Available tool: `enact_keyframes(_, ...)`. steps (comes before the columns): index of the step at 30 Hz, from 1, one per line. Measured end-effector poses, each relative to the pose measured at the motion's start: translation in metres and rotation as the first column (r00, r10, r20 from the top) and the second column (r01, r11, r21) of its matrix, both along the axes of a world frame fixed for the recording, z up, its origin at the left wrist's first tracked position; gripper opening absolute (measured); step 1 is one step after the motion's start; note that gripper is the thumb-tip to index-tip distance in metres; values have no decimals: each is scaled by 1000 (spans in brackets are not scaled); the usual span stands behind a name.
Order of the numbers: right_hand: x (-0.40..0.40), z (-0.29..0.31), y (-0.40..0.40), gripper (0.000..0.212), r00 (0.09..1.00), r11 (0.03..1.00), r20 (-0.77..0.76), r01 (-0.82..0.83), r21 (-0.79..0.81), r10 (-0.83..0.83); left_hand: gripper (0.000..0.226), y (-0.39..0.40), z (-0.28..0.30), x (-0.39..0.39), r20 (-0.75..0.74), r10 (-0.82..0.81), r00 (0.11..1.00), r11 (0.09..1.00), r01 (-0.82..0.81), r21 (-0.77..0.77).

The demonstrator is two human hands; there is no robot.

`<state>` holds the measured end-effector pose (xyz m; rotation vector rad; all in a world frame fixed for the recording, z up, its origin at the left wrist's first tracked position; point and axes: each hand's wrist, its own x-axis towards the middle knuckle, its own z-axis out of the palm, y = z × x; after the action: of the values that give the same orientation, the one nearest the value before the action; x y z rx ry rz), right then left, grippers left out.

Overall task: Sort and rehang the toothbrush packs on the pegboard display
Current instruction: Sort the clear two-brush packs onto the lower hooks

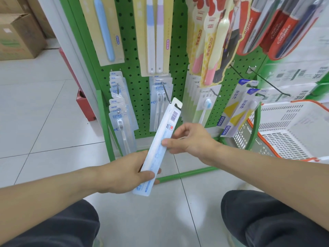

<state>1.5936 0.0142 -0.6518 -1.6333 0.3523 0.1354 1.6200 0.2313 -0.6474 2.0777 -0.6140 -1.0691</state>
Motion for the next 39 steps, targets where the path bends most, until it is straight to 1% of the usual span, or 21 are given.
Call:
enact_keyframes(1,2,2,-2,42,999,999,28,31,21,-32,32,0,0,0,-28,27,999,999,-28,-24)
enact_keyframes(3,4,5,-3,49,998,999,53,29,33,-30,29,0,0,1,-35,52,998,998,-54,-41)
enact_keyframes(4,4,7,-3,51,999,1000,49,10,26,-11,32,1,0,3,-17,65,998,997,-66,-50)
enact_keyframes(6,4,9,-4,53,999,999,30,-45,5,45,43,0,1,4,18,97,995,992,-95,-84)
enact_keyframes(8,4,10,-5,62,994,995,26,-103,-17,104,50,-1,2,3,30,109,994,987,-104,-122)
enact_keyframes(9,3,10,-6,66,992,992,29,-124,-25,124,49,-2,2,2,35,108,994,984,-102,-143)
enact_keyframes(13,1,11,-7,78,971,972,48,-231,-51,233,26,-9,0,0,51,171,984,959,-154,-236)
enact_keyframes(15,-1,9,-5,73,954,956,76,-285,-73,290,20,-10,0,1,58,175,983,954,-155,-255)
enact_keyframes(16,-2,9,-3,66,951,954,96,-287,-88,295,16,-10,1,2,73,156,985,960,-134,-246)
enact_keyframes(18,-1,9,-2,49,954,963,142,-248,-108,262,12,-9,0,4,98,109,989,974,-86,-211)
enact_keyframes(20,0,11,-5,39,958,971,182,-202,-125,223,12,-8,-2,5,99,72,992,984,-54,-172)
enact_keyframes(22,0,13,-9,36,961,977,199,-169,-132,193,14,-8,-3,6,94,37,995,990,-24,-139)
enact_keyframes(24,1,15,-12,36,964,977,200,-145,-158,175,14,-8,-4,7,104,8,995,993,4,-114)
enact_keyframes(28,2,17,-14,22,970,967,179,-127,-220,167,14,-8,-6,7,98,-47,994,995,56,-87)
enact_keyframes(31,3,18,-12,27,974,963,170,-104,-248,149,16,-8,-7,7,101,-76,992,993,85,-83)
enact_keyframes(34,2,16,-8,27,973,957,200,-56,-285,117,13,-9,-7,7,95,-39,995,994,49,-99)
enact_keyframes(36,2,12,-6,24,971,953,209,-53,-298,119,12,-9,-6,7,81,-6,997,993,16,-120)
enact_keyframes(37,2,10,-5,30,970,950,199,-77,-302,142,13,-9,-5,8,73,8,997,991,1,-132)
enact_keyframes(39,1,8,-6,53,964,945,163,-156,-288,209,16,-8,-4,9,68,31,997,990,-21,-140)
